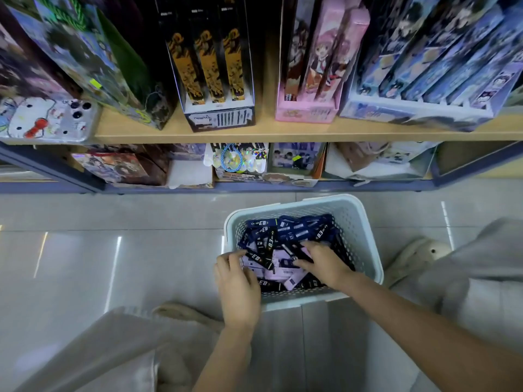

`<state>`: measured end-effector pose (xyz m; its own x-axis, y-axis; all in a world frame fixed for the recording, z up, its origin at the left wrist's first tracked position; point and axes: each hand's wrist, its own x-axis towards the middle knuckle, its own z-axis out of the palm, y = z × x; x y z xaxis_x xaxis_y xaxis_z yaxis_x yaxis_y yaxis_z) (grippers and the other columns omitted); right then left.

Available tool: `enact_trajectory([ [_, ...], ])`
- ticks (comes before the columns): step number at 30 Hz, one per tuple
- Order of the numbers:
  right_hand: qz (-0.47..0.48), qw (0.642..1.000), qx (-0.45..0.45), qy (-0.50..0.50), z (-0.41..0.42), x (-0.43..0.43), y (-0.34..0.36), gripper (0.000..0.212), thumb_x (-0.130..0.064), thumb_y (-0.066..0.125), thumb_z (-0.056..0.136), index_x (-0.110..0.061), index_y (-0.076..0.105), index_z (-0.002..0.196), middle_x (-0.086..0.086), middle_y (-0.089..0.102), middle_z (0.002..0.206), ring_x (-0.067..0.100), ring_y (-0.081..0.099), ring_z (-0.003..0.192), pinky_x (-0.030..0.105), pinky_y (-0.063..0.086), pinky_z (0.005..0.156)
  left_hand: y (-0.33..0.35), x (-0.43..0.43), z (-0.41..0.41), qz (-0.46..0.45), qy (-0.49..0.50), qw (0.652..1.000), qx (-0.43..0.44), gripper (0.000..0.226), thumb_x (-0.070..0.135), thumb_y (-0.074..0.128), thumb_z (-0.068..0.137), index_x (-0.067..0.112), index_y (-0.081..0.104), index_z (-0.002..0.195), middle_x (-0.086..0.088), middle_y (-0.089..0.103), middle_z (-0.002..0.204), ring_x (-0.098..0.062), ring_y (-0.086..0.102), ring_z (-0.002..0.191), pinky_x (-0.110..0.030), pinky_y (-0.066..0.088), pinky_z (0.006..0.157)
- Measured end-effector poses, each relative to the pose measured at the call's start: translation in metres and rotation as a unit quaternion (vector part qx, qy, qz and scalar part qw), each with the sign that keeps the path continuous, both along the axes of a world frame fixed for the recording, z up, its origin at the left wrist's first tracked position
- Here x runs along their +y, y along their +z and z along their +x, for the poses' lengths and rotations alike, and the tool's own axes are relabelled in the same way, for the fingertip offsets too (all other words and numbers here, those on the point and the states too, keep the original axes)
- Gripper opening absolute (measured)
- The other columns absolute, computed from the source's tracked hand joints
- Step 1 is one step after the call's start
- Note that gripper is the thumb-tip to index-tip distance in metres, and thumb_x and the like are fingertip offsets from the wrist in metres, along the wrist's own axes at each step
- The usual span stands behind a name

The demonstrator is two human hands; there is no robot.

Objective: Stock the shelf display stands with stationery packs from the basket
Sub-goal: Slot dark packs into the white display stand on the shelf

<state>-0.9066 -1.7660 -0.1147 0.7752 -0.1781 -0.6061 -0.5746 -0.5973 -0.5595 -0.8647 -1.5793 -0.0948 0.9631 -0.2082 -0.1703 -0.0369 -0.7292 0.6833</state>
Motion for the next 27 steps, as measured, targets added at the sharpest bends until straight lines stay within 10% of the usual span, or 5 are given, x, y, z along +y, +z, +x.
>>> enact_trajectory([
  [5, 0.117, 0.979, -0.056, -0.155, 0.01, 0.018, 0.027, 0.025, -0.029, 0.067, 0.087, -0.008, 0.056, 0.081, 0.002, 0.054, 0.07, 0.012, 0.047, 0.064, 0.02, 0.034, 0.058, 0.011, -0.034, -0.002, -0.146, 0.003, 0.963, 0.227, 0.035, 0.018, 0.041, 0.101, 0.012, 0.04, 0.135, 0.001, 0.044, 0.125, -0.013, 0.047, 0.114, -0.022, 0.036, 0.097],
  [9, 0.165, 0.972, -0.008, -0.167, 0.012, 0.04, 0.032, 0.032, -0.021, 0.06, 0.092, 0.009, 0.06, 0.101, 0.017, 0.061, 0.084, 0.019, 0.052, 0.075, 0.029, 0.042, 0.068, 0.008, -0.046, 0.004, -0.221, 0.059, 0.873, 0.431, 0.044, 0.044, 0.025, 0.102, 0.019, 0.039, 0.135, -0.008, 0.055, 0.129, -0.023, 0.054, 0.119, -0.032, 0.055, 0.082],
  [12, 0.191, 0.967, 0.027, -0.169, 0.014, 0.05, 0.032, 0.028, -0.018, 0.051, 0.097, 0.007, 0.061, 0.105, 0.009, 0.059, 0.084, 0.015, 0.052, 0.075, 0.027, 0.041, 0.068, 0.008, -0.045, 0.006, -0.195, 0.082, 0.863, 0.459, 0.049, 0.048, 0.023, 0.101, 0.016, 0.048, 0.129, -0.012, 0.062, 0.122, -0.024, 0.057, 0.116, -0.039, 0.047, 0.098],
  [19, 0.164, 0.979, -0.032, -0.119, 0.011, 0.046, 0.039, 0.026, -0.02, 0.058, 0.093, -0.007, 0.062, 0.116, 0.007, 0.057, 0.105, 0.02, 0.06, 0.096, 0.027, 0.056, 0.073, 0.021, -0.043, 0.017, -0.278, 0.128, 0.789, 0.533, 0.044, 0.042, 0.032, 0.102, 0.01, 0.049, 0.127, -0.014, 0.069, 0.106, -0.022, 0.068, 0.088, -0.035, 0.058, 0.065],
  [27, -0.053, 0.99, -0.122, -0.043, 0.023, 0.002, 0.028, 0.042, -0.025, 0.052, 0.096, -0.013, 0.046, 0.136, 0.004, 0.051, 0.133, 0.018, 0.048, 0.123, 0.027, 0.036, 0.104, 0.022, -0.038, 0.031, -0.259, 0.131, 0.825, 0.486, 0.035, 0.035, 0.045, 0.099, 0.002, 0.055, 0.107, -0.009, 0.058, 0.074, -0.016, 0.051, 0.05, -0.021, 0.046, 0.043],
])
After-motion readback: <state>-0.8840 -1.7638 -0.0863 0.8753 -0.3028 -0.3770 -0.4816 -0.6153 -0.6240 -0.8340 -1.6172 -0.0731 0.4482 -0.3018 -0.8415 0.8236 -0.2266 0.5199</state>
